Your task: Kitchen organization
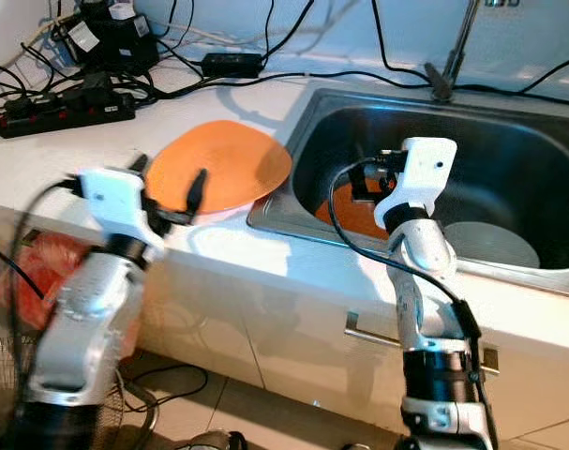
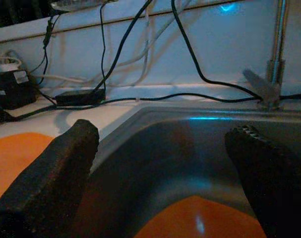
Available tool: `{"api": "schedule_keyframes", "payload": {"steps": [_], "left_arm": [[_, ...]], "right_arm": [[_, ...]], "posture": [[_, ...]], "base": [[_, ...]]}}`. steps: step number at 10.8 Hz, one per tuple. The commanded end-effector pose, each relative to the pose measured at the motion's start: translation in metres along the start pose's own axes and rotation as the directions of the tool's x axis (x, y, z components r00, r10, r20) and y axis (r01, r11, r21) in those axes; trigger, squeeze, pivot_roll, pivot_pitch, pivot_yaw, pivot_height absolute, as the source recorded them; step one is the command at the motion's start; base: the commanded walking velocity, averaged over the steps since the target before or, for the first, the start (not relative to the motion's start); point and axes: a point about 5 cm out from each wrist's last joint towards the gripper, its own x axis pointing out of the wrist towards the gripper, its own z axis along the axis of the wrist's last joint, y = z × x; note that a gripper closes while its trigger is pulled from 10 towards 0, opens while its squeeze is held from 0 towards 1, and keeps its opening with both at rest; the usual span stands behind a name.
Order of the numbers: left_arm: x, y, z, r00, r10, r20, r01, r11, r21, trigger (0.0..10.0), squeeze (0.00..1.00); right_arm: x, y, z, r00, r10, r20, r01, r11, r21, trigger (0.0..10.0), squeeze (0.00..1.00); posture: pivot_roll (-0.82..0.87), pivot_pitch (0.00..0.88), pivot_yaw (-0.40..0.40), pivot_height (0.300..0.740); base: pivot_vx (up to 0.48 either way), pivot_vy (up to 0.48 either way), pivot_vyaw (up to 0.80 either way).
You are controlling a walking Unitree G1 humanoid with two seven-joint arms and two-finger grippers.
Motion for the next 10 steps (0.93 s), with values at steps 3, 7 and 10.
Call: {"api": "schedule_keyframes", "payload": {"steps": [3,7,10], "left_arm": [[0.009,0.004,0.006,0.997,0.069,0.027,-0.068,0.997,-0.035,10.0,0.0],[0.013,0.009,0.001,0.993,0.12,-0.009,-0.12,0.992,-0.049,10.0,0.0],[0.013,0.023,-0.005,0.977,0.207,-0.049,-0.21,0.975,-0.068,10.0,0.0]], "right_arm": [[-0.002,0.009,0.0,1.0,0.011,-0.003,-0.011,1.0,0.0,10.0,0.0],[-0.002,0.009,-0.001,1.0,0.018,-0.011,-0.018,1.0,-0.005,10.0,0.0],[-0.002,0.01,-0.004,0.999,0.025,-0.023,-0.025,1.0,-0.005,10.0,0.0]], "posture": [[0.04,0.037,0.038,0.74],[0.04,0.037,0.049,0.74],[0.04,0.038,0.049,0.74]], "base": [[0.0,0.0,-0.64],[0.0,0.0,0.0],[0.0,0.0,0.0]]}}
